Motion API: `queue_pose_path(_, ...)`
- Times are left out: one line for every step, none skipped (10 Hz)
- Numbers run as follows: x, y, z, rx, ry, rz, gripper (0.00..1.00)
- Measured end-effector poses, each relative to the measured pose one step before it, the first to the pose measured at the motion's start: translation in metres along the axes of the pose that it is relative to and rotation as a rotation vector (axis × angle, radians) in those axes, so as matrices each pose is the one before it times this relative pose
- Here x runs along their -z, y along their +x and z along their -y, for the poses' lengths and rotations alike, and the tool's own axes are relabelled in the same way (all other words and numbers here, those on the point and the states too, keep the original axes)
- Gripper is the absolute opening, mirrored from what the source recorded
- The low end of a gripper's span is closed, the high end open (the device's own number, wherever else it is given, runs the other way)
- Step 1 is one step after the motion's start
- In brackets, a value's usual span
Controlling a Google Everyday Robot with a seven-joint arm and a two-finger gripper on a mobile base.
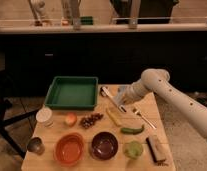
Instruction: Place towel in metal cup
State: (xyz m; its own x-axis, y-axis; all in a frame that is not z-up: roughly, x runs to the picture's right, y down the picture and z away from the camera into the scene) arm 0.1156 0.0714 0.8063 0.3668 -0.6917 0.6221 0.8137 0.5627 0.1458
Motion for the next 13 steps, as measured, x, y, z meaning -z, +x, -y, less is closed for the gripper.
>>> queue_pose_path(-0.001,-0.00386,0.00501,0.02529,-0.009,0.01207,0.0)
queue_pose_path(-0.00361,-0.00737,0.0109,0.04051,-0.01408,0.02112,0.0)
queue_pose_path(-0.00397,-0.00443,0.00945,0.02867,-0.0076,0.01456,0.0)
queue_pose_path(-0.00227,-0.00353,0.00594,0.02072,-0.00499,0.00952,0.0)
queue_pose_path(0.00039,-0.00013,-0.00116,-0.00038,-0.00122,-0.00021,0.0)
queue_pose_path(0.00082,0.00017,-0.00146,-0.00232,-0.00018,-0.00108,0.0)
queue_pose_path(-0.00034,-0.00011,0.00059,0.0017,0.00007,0.00055,0.0)
queue_pose_path(-0.00077,-0.00024,0.00152,0.0025,0.00021,0.00127,0.0)
queue_pose_path(0.00031,0.0001,-0.00053,-0.00085,-0.00005,-0.00052,0.0)
queue_pose_path(0.0005,0.00012,-0.00096,-0.00155,0.00005,-0.00081,0.0)
queue_pose_path(-0.00008,-0.00001,-0.00003,0.00001,-0.00003,0.00007,0.0)
queue_pose_path(-0.00011,0.00012,0.00095,0.00195,-0.00042,-0.00066,0.0)
queue_pose_path(0.00058,0.00035,0.00234,0.01191,0.00104,-0.00674,0.0)
